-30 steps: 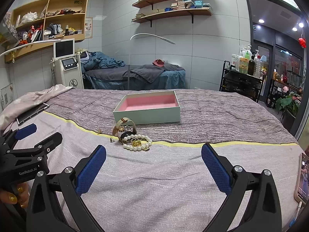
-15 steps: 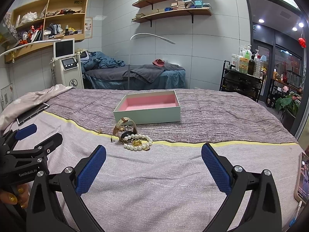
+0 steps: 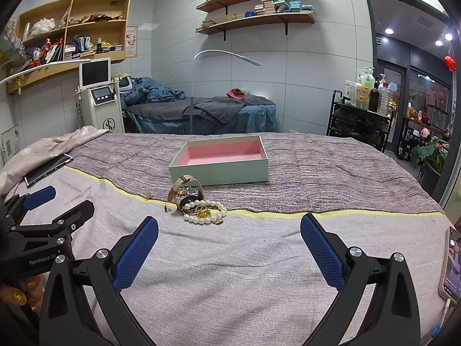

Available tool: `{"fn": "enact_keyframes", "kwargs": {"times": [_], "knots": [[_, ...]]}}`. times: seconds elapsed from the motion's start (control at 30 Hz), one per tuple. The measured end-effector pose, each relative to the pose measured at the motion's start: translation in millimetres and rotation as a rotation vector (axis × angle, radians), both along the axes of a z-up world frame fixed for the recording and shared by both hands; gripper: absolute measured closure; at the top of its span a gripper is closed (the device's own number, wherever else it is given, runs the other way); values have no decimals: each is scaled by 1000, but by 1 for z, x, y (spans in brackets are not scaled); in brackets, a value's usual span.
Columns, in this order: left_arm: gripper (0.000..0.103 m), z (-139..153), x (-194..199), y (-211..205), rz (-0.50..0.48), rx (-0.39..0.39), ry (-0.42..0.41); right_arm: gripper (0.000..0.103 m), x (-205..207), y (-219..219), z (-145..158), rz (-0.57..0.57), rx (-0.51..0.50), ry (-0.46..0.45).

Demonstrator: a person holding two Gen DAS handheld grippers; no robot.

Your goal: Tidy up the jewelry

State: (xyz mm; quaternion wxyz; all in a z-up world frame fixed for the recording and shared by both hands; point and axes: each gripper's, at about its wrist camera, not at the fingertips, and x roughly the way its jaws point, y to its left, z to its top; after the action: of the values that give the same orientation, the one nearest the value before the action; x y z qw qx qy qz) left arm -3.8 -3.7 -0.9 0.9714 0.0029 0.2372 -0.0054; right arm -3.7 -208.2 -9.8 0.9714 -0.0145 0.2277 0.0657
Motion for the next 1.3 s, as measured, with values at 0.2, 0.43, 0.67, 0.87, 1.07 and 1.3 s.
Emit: {"fn": "enact_keyframes", "kwargs": {"times": [0.2, 0.43, 0.67, 0.87, 1.07, 1.3], "knots": [[5, -1, 1, -1, -3, 5, 2, 6, 0, -1, 0, -2, 3, -1], [5, -1, 1, -1, -3, 5, 3, 6, 0, -1, 0, -2, 3, -1], [5, -2, 1, -2, -5, 5, 5, 6, 0, -2, -1, -1, 2, 0], [5, -3, 1, -1, -7, 5, 9, 6, 0, -1, -2, -3, 3, 1], [5, -3, 1, -1, -9, 7, 11, 6, 0, -1, -2, -3, 3, 1], [5, -3, 1, -1, -9, 7, 11, 6, 0, -1, -2, -3, 3, 1]]}}
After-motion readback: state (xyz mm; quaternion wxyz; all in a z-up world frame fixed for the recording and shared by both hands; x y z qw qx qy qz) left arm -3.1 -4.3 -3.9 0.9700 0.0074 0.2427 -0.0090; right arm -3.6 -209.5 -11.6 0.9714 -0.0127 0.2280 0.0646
